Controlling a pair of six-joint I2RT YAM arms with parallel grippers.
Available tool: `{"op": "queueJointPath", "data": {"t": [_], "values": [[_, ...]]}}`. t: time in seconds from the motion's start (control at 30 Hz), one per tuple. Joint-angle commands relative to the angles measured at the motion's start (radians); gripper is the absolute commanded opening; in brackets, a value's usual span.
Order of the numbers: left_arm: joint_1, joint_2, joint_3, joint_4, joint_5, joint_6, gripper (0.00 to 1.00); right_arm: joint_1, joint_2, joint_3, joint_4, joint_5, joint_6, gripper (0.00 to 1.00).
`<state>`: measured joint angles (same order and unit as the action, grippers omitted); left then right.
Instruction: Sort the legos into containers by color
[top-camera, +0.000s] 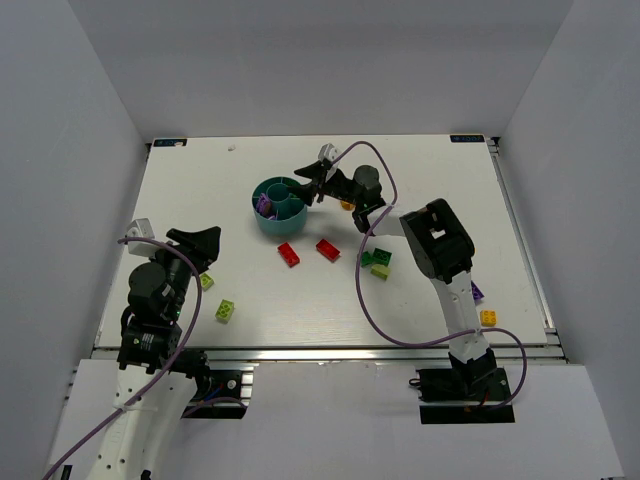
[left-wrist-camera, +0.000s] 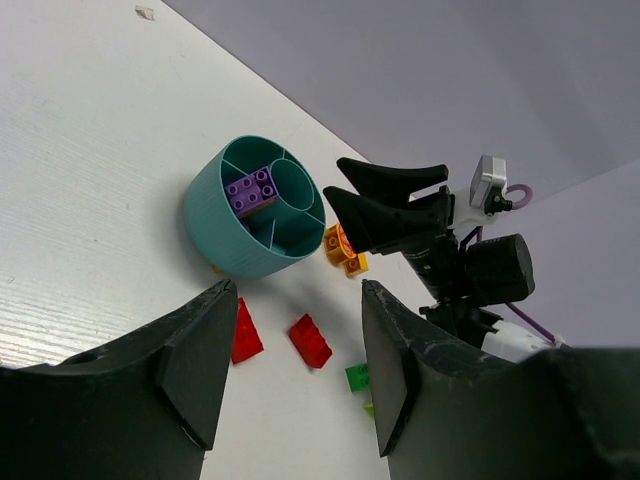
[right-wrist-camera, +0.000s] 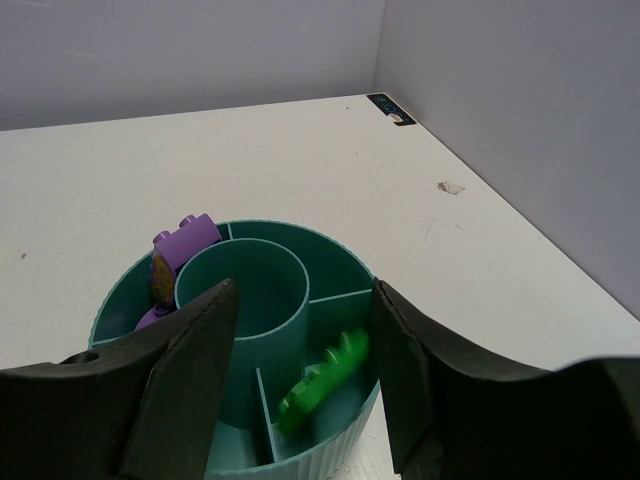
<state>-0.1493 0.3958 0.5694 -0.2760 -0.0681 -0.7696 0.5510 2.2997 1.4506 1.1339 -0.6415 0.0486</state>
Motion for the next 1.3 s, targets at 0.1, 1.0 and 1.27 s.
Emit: {"op": "queueJointPath", "data": {"t": [0.1,1.0,1.27], "values": [[0.004,0.002,0.009,0.011,0.007,-0.007,0.62,0.000,-0.003,0.017,0.061,0.019,-0.009,0.61],[0.004,0.195,0.083,-0.117,0.165,0.018,0.88,-0.213,-0.698,0.002,-1.871,0.242,-0.550,0.78],[0.004,0.261,0.034,-0.094,0.277,0.018,0.85,-0.408,-0.937,-0.194,-2.179,0.483,-0.693,0.69]]}}
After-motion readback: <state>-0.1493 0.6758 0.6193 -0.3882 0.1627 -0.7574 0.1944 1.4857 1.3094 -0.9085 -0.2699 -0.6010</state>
